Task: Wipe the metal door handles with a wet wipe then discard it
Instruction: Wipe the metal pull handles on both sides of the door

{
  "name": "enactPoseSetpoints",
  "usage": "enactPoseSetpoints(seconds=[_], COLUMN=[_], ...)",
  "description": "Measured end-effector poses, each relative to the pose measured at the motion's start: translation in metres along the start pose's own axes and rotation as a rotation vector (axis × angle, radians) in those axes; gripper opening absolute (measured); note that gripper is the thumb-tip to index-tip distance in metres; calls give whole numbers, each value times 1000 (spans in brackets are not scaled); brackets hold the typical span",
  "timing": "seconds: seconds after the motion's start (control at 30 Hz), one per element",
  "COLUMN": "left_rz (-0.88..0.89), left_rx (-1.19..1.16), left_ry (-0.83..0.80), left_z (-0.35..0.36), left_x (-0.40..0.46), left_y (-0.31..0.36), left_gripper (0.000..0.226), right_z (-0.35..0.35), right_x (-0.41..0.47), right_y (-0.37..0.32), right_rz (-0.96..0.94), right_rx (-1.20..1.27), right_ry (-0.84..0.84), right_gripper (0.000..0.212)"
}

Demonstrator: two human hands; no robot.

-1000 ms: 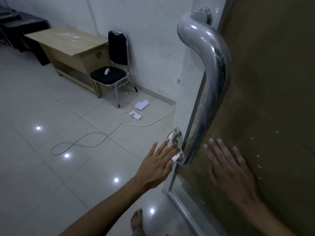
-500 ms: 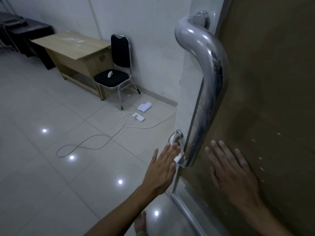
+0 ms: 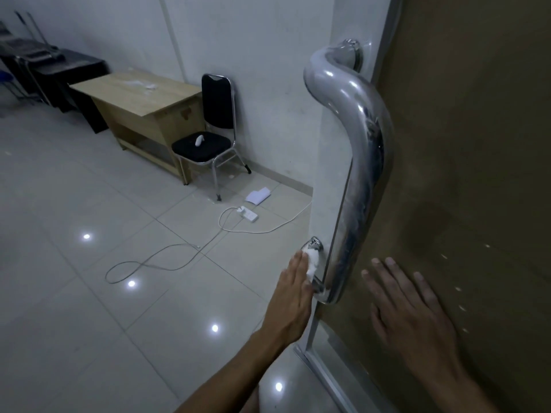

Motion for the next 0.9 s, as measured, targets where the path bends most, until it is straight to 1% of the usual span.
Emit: enactPoseSetpoints(seconds=[0.03,0.1,0.17,0.23,0.3,0.4,0.47,0.57,0.63,0.8,0.9], left_rz=[-63,-175,-262,-363,-481,-599,-664,-648,-675,-889,-947], left_rx=[-65,-274,-431,-518,-580,-706,-757,-713,-723,-885,-944], left_ry=[-11,-11,10,6,7,55,65,80,83,40,38], left_z=[-3,-12,-18,-16,-15,-18,-17,-18,-15,0,3], left_x=[5,15,20,16,9,-2,-9,-14,-12,2,2], left_y=[4,18,24,14,2,-10,-15,-15,-14,-22,-25], left_gripper=[50,38,31,37,46,35,33,33,30,35,32], right_z=[0,0,0,-2,-3,-4,-4,-3,-4,-7,-8], right_x=[0,0,0,0,0,0,0,0,0,1,1], right_y=[0,0,0,-1,-2,-1,-1,-1,-2,-3,-3], right_rz=[1,-5,-11,-15,-14,-7,-8,-15,-14,-11,-19], right_rx=[2,-2,-7,-7,-12,-12,-16,-32,-34,-26,-33], right_ry=[5,20,33,54,71,85,86,84,84,120,130], right_gripper=[58,65,62,54,54,53,53,53,53,50,50])
Point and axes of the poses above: each hand's wrist, its own x-axis towards the middle knuckle, its own z-axis out of the palm, y = z × x, the point moved 8 cm from there along x, towards the middle knuckle, and after that the axes turned 14 degrees about y, right-handed, at the moved point
